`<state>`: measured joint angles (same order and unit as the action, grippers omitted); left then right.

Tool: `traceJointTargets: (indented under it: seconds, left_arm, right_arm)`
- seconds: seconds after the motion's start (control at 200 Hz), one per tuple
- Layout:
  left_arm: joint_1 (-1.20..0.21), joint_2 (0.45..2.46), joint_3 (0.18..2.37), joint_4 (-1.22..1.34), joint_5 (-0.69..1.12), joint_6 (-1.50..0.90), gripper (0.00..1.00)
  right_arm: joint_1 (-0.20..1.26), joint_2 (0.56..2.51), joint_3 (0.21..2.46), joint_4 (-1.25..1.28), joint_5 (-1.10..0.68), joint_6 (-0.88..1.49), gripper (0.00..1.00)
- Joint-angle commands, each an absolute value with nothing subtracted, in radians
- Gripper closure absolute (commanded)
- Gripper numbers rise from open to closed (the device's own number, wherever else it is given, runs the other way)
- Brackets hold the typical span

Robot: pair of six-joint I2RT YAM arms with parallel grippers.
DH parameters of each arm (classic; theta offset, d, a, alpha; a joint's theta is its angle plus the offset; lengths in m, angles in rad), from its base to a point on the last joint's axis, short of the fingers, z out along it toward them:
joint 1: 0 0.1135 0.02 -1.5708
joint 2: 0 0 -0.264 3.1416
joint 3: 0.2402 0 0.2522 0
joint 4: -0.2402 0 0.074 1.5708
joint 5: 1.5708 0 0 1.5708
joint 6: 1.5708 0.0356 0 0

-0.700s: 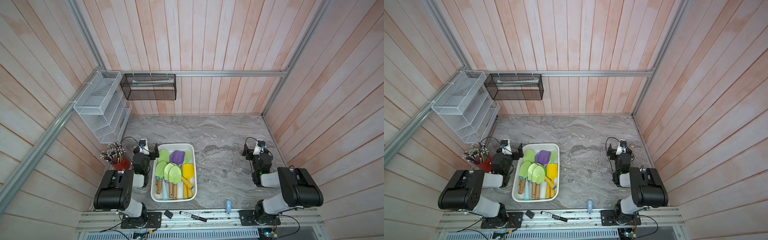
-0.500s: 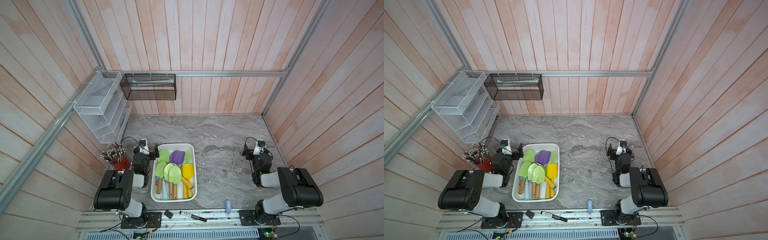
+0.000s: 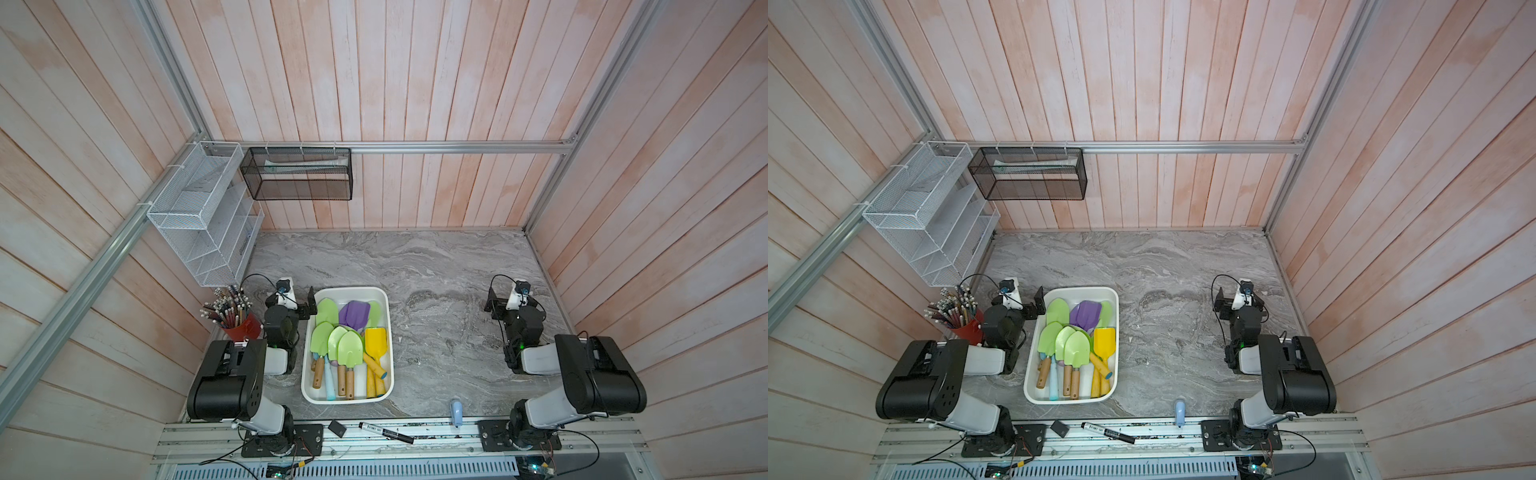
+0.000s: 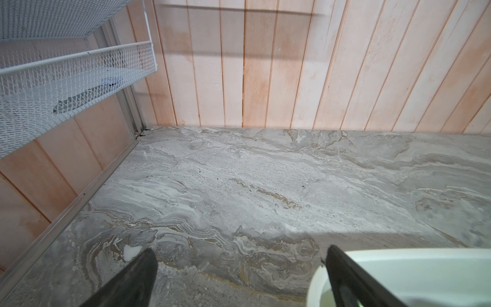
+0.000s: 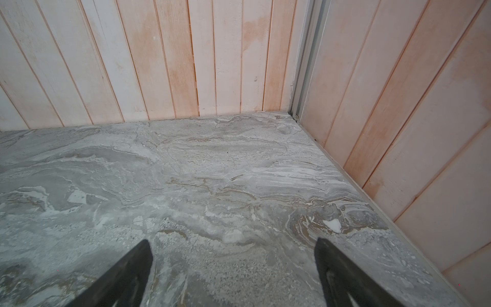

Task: Take the shovel out of the storage box
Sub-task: Pick up the shovel from the storage box.

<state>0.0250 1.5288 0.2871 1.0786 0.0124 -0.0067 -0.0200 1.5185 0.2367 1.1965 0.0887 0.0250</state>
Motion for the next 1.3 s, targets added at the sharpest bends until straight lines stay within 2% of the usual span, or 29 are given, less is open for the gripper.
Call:
traceJointTargets:
  seconds: [0.0, 0.185, 0.275, 0.375, 0.495, 0.58, 0.645, 0.73, 0.89, 1.04, 1.155, 1.295]
  left_arm:
    - [0.037, 1.534, 0.307, 1.063, 0.051, -0.020, 0.00]
    - [0.012, 1.468, 0.291, 1.048, -0.152, -0.060, 0.00]
    - [-0.018, 1.350, 0.345, 0.857, -0.342, -0.108, 0.00]
    - [-0.045, 1.223, 0.388, 0.675, -0.473, -0.211, 0.00]
    - [-0.094, 1.088, 0.373, 0.596, -0.550, -0.307, 0.00]
    - [-0.124, 1.008, 0.375, 0.500, -0.521, -0.380, 0.00]
    - [-0.151, 0.951, 0.361, 0.470, -0.475, -0.389, 0.00]
    - [-0.157, 0.903, 0.354, 0.395, -0.385, -0.426, 0.00]
    - [-0.173, 0.950, 0.409, 0.272, -0.209, -0.428, 0.00]
    - [-0.218, 0.936, 0.423, 0.236, -0.101, -0.452, 0.00]
    - [-0.308, 0.945, 0.477, 0.114, -0.101, -0.456, 0.00]
    - [-0.449, 0.947, 0.550, -0.083, -0.193, -0.489, 0.00]
  right_arm:
    - [-0.014, 1.517, 0.245, 1.198, 0.104, 0.023, 0.03]
    - [-0.015, 1.517, 0.243, 1.202, 0.104, 0.021, 0.02]
    - [-0.010, 1.501, 0.246, 1.191, 0.122, 0.021, 0.02]
    - [0.018, 1.453, 0.275, 1.104, 0.245, 0.035, 0.02]
    - [0.073, 1.372, 0.403, 0.801, 0.476, 0.110, 0.02]
    - [0.084, 1.349, 0.532, 0.521, 0.652, 0.403, 0.02]
    - [0.076, 1.353, 0.666, 0.231, 0.616, 0.546, 0.02]
    - [0.089, 1.367, 0.789, 0.016, 0.547, 0.596, 0.02]
    - [0.200, 1.309, 0.790, 0.005, 0.575, 0.511, 0.02]
    - [0.274, 1.265, 0.796, -0.030, 0.477, 0.452, 0.02]
    - [0.317, 1.232, 0.791, -0.082, 0.399, 0.437, 0.02]
    - [0.341, 1.187, 0.754, -0.108, 0.246, 0.449, 0.02]
